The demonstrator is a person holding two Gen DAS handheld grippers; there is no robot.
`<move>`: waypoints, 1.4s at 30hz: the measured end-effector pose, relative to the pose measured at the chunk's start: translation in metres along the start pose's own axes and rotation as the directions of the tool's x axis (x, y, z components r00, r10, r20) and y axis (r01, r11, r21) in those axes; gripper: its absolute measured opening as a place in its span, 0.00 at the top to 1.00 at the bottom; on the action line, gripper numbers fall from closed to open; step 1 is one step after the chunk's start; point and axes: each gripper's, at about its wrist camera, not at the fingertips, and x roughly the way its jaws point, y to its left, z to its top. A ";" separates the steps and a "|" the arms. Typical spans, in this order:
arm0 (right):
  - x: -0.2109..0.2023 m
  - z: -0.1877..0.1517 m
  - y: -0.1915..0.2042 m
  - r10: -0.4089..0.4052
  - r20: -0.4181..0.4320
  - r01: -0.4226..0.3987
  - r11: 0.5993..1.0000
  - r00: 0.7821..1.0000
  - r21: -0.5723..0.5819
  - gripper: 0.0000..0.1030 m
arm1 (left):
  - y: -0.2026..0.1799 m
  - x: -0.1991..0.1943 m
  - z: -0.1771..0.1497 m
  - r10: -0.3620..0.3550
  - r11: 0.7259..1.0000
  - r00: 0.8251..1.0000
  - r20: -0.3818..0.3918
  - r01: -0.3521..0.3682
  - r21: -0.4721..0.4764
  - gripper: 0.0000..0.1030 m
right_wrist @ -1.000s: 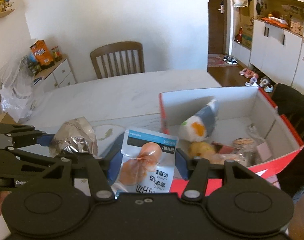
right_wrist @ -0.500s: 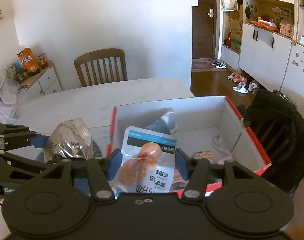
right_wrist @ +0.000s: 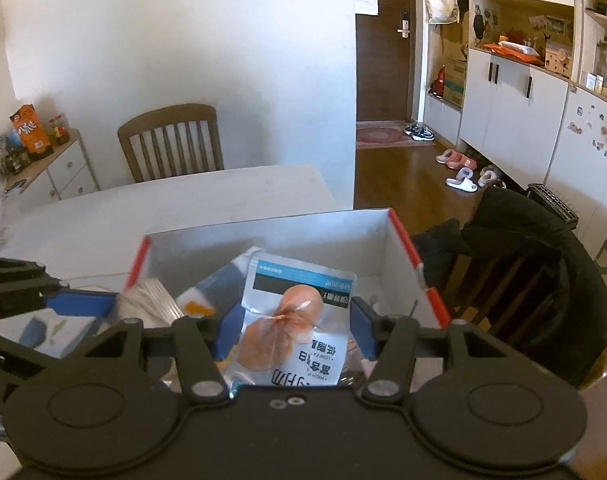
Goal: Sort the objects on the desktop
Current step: 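Lower into the box and open left gripper while right gripper releases sausage packet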
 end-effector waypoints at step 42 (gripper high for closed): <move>0.035 -0.006 -0.030 0.115 -0.125 -0.117 0.993 0.985 -0.008 0.21 | 0.007 0.030 -0.004 0.028 0.988 0.998 -0.062 -0.037 -0.153 0.14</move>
